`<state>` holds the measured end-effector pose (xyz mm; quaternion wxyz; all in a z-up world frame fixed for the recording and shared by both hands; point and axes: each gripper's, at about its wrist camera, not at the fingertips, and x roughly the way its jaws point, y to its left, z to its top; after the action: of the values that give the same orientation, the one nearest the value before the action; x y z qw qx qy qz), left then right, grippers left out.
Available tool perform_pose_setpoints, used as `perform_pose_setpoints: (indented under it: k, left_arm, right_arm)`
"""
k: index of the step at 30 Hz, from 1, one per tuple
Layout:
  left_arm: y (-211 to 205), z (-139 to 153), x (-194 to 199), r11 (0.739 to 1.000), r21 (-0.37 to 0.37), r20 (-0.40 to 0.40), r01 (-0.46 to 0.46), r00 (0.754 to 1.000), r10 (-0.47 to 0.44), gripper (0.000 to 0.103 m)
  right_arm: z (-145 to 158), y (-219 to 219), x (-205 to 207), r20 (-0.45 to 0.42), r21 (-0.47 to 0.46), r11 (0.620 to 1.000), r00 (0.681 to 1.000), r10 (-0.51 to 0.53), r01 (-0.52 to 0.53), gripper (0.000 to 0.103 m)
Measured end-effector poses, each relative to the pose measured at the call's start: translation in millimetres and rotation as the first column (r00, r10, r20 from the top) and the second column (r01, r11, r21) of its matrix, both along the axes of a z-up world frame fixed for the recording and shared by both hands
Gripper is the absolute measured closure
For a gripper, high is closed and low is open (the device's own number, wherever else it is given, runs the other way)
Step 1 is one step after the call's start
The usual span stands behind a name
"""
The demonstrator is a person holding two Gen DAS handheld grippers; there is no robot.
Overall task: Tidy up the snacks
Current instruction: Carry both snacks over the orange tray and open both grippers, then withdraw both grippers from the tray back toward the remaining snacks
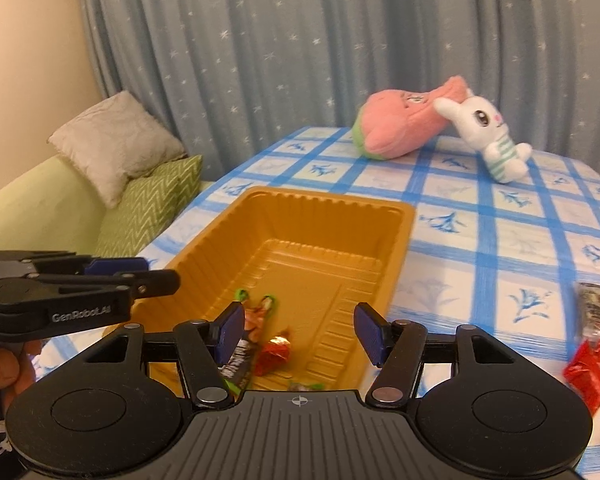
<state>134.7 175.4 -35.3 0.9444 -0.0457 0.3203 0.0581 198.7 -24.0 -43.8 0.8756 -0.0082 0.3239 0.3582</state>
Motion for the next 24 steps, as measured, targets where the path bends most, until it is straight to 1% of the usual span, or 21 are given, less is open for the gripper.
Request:
perform_pose_setpoints:
  k: [3,7,13,17,22,24]
  left_arm:
    - [-3.4,1.9,-0.9,1.000,-0.004,0.002,0.004,1.000,-0.004,0.067]
    - [-10.3,4.6,-3.3,1.000,-0.005,0.001,0.010,1.000,-0.010,0.065]
    - [-25.9,9.8,-10.3,1.000,-0.014,0.005,0.019,1.000,-0.019,0.059]
    - [-40.3,13.5,-14.9,0.999,-0.020,0.007,0.031,0.999,-0.031,0.052]
    - [-61.3,16.0,-17.8,0.998,-0.030,0.008,0.058,0.998,-0.058,0.044]
    - [-71.0,17.1,-18.3,0.997,-0.031,0.012,0.073,0.997,-0.073,0.037]
  right_arm:
    - [2.1,-12.1,-0.4,0.009,-0.002,0.999,0.999,-0.036,0.036,0.042]
    - [3.0,-29.2,-1.7,-0.006,0.005,0.997,0.997,-0.077,0.077,0.042]
    - [6.4,-50.5,-12.7,0.006,0.005,0.995,0.995,-0.102,0.102,0.042]
    - [8.4,-67.9,-17.0,0.013,0.003,0.991,0.991,-0.130,0.130,0.042]
    - [9.5,-98.5,-25.1,0.012,0.013,0.981,0.981,-0.192,0.192,0.042]
    - [9.6,-111.3,-28.4,0.010,0.019,0.976,0.977,-0.215,0.215,0.042]
